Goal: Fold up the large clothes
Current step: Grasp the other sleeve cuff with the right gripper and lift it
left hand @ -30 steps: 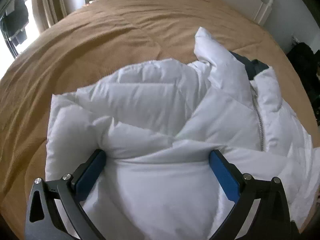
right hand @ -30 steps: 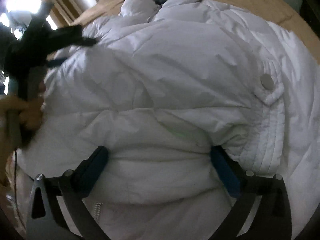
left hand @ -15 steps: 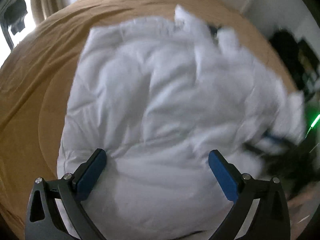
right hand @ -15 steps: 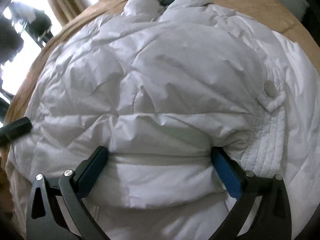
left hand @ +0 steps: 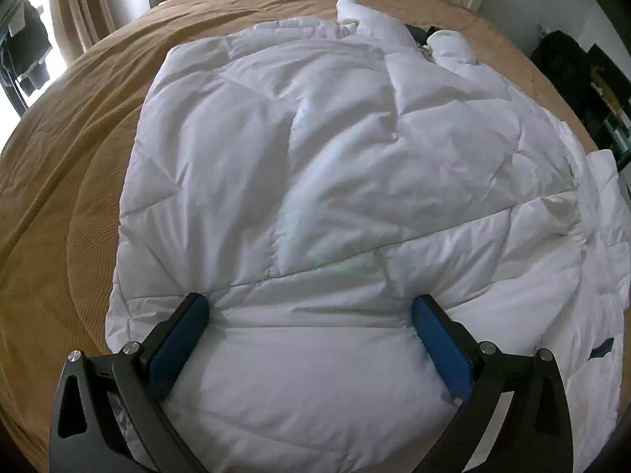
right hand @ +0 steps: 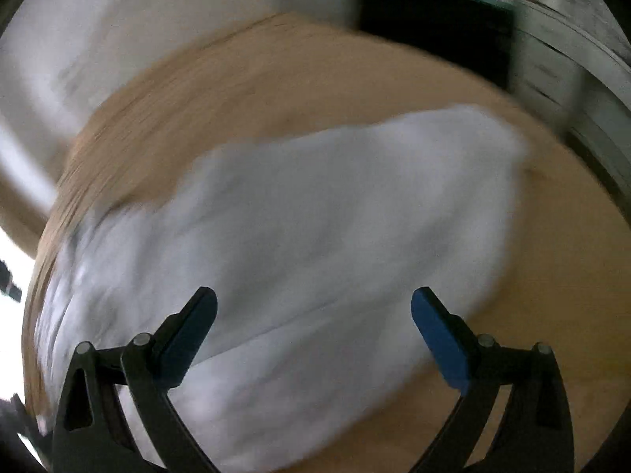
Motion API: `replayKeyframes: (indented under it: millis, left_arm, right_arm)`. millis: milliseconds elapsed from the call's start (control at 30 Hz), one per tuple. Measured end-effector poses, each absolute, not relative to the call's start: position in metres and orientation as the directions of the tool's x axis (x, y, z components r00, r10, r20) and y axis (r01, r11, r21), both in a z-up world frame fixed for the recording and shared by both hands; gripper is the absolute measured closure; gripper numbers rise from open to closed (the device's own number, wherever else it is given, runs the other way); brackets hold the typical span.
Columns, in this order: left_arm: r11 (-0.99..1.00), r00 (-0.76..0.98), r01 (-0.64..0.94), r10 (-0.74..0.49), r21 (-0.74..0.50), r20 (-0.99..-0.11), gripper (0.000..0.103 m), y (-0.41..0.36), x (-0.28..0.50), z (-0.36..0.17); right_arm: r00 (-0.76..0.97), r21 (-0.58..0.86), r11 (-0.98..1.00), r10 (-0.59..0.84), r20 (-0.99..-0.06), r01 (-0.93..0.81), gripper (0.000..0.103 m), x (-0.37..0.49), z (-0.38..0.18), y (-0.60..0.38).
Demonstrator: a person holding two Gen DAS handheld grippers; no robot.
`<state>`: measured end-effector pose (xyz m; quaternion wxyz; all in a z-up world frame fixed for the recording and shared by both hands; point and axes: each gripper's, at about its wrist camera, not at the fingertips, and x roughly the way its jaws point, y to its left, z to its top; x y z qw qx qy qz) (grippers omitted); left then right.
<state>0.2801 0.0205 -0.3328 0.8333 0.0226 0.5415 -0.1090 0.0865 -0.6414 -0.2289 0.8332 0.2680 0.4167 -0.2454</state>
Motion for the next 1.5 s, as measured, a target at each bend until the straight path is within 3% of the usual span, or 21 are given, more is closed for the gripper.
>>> replayKeyframes:
  millis: [167,267,333,367,400,467,567,867,967,1100,1300,1400,1500]
  left_arm:
    - [0.977,0.389,0.204,-0.144,-0.067,-0.910,0.000,0.018,0.283,-0.335]
    - [0.977,0.389,0.204,-0.142,-0.065,-0.910,0.000,0.017,0.285,-0.336]
    - [0.977,0.391,0.202,-0.140,-0.063,-0.910,0.000,0.017,0.284,-0.336]
    - [0.977,0.393,0.203,-0.136,-0.059,-0.909,0.000,0.016,0.284,-0.336]
    - [0.978,0.395,0.203,-0.134,-0.056,-0.909,0.000,0.015,0.284,-0.337]
    - [0.978,0.398,0.202,-0.130,-0.052,-0.908,0.000,0.015,0.284,-0.337]
    - [0.978,0.397,0.203,-0.136,-0.058,-0.908,0.000,0.016,0.285,-0.338]
    - [0.978,0.406,0.198,-0.148,-0.072,-0.902,0.000,0.016,0.285,-0.338]
    - [0.976,0.415,0.196,-0.168,-0.093,-0.894,0.000,0.020,0.283,-0.335]
    - [0.972,0.412,0.203,-0.194,-0.117,-0.890,0.001,0.027,0.282,-0.330]
    - [0.960,0.425,0.130,-0.280,-0.248,-0.861,0.001,0.071,0.283,-0.307]
    - [0.962,0.459,0.060,-0.262,-0.265,-0.849,0.001,0.099,0.284,-0.293]
    - [0.970,0.504,0.057,-0.232,-0.236,-0.832,0.001,0.114,0.285,-0.278]
  right_arm:
    - [0.418,0.214,0.598,-0.224,-0.880,0.772,0.004,0.075,-0.262,-0.751]
    - [0.443,0.283,0.552,-0.179,-0.879,0.785,0.004,0.083,-0.286,-0.778]
    - [0.482,0.343,0.518,-0.157,-0.862,0.783,0.010,0.098,-0.298,-0.777]
    - [0.513,0.366,0.528,-0.159,-0.844,0.766,0.024,0.104,-0.298,-0.768]
    - [0.551,0.400,0.543,-0.144,-0.822,0.739,0.048,0.109,-0.297,-0.765]
    - [0.611,0.480,0.548,-0.074,-0.788,0.685,0.076,0.119,-0.294,-0.759]
    - [0.669,0.527,0.571,-0.054,-0.741,0.629,0.086,0.130,-0.273,-0.751]
    - [0.861,0.702,0.665,0.173,-0.478,0.256,0.090,0.165,-0.167,-0.605]
    - [0.870,0.730,0.677,0.302,-0.390,0.093,0.090,0.188,-0.138,-0.540]
    - [0.814,0.745,0.664,0.469,-0.343,-0.068,0.090,0.221,-0.128,-0.448]
    - [0.637,0.783,0.599,0.671,-0.379,-0.166,0.090,0.269,-0.184,-0.302]
    - [0.542,0.769,0.624,0.697,-0.469,-0.136,0.090,0.284,-0.233,-0.237]
    - [0.450,0.664,0.742,0.626,-0.637,-0.093,0.087,0.290,-0.301,-0.190]
